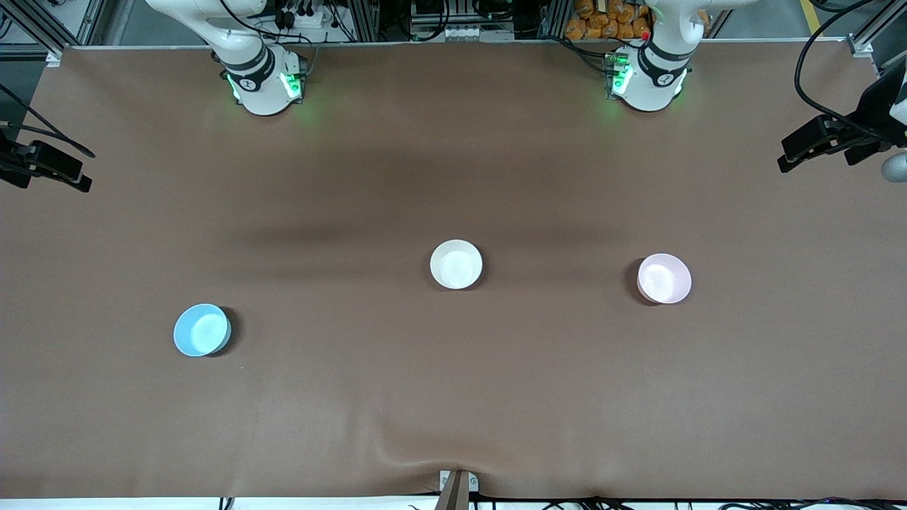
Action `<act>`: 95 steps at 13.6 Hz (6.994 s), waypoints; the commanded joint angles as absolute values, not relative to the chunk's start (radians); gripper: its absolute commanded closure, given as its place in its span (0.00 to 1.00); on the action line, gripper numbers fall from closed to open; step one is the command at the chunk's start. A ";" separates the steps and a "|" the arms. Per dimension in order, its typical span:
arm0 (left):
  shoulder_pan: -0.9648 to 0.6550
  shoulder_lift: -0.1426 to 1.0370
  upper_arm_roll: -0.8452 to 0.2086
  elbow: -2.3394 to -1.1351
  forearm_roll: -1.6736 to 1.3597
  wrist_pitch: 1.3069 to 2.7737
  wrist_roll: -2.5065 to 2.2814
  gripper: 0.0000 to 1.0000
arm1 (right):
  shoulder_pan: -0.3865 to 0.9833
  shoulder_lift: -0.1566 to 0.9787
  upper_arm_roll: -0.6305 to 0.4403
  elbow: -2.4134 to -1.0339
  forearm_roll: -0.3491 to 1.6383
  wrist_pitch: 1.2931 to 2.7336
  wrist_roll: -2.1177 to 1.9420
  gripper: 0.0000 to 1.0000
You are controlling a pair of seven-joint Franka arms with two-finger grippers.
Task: Stack pink and blue bowls on white bowl
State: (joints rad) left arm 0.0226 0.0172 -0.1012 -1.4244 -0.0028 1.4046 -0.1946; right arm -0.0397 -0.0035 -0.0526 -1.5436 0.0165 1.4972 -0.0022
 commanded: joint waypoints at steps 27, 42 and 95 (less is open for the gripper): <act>0.109 0.296 -0.114 -2.080 0.021 2.410 0.077 0.00 | -0.046 -0.006 -0.049 -1.551 0.018 1.480 0.018 0.00; 0.109 0.445 -0.112 -2.068 0.021 2.461 0.078 1.00 | -0.075 0.386 -0.052 -1.528 0.243 1.506 -0.037 0.00; -0.060 0.200 -0.353 -1.560 0.054 1.794 -0.434 0.00 | -0.025 0.361 0.026 -1.743 0.300 1.977 0.011 1.00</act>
